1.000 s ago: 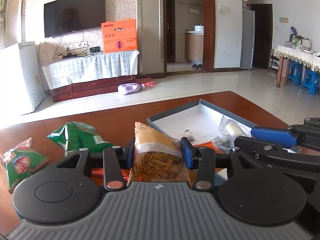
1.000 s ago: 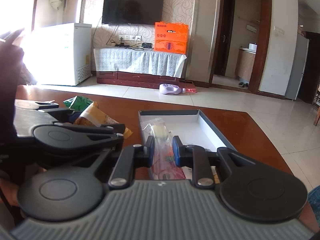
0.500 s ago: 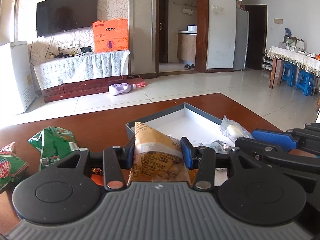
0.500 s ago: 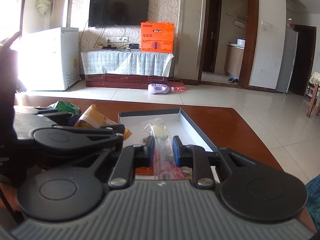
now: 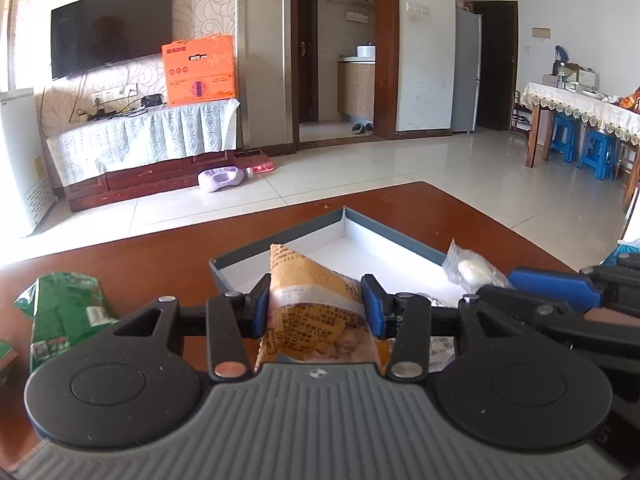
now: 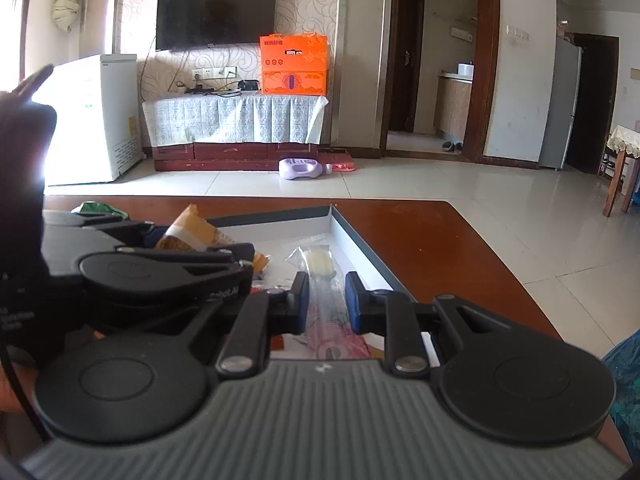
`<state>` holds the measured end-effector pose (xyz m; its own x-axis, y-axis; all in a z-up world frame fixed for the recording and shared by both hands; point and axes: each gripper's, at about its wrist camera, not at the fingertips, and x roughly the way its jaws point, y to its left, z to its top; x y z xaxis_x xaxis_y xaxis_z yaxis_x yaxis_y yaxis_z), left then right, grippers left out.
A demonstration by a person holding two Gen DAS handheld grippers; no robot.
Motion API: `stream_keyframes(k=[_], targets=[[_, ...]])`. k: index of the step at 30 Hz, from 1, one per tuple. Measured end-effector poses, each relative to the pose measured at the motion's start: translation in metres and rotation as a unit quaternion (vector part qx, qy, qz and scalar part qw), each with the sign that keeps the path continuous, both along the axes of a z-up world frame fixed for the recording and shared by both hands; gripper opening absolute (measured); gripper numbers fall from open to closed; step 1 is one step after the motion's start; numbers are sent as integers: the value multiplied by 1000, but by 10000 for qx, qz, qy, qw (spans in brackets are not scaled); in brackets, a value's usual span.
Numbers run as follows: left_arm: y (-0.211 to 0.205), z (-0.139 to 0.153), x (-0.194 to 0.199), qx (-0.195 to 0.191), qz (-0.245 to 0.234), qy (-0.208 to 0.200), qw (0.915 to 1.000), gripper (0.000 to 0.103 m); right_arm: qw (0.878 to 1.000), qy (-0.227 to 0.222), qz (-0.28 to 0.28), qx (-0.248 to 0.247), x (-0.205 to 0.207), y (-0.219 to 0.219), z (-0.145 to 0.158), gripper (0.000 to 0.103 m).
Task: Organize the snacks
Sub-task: 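Carry biscuit bag in left gripper and spoon packet in right gripper over box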
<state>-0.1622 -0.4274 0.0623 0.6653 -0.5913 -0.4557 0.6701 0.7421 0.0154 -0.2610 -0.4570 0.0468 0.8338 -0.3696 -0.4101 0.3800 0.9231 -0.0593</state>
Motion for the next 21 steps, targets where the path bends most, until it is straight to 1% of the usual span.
stream_keyframes(k=[8, 21], targets=[[-19, -6, 12, 27, -62, -13, 10000, 52, 9999, 41, -74, 74, 6, -6, -1, 23], [-42, -21, 30, 39, -118, 104, 9999, 52, 9996, 211, -101, 141, 20, -7, -5, 23]])
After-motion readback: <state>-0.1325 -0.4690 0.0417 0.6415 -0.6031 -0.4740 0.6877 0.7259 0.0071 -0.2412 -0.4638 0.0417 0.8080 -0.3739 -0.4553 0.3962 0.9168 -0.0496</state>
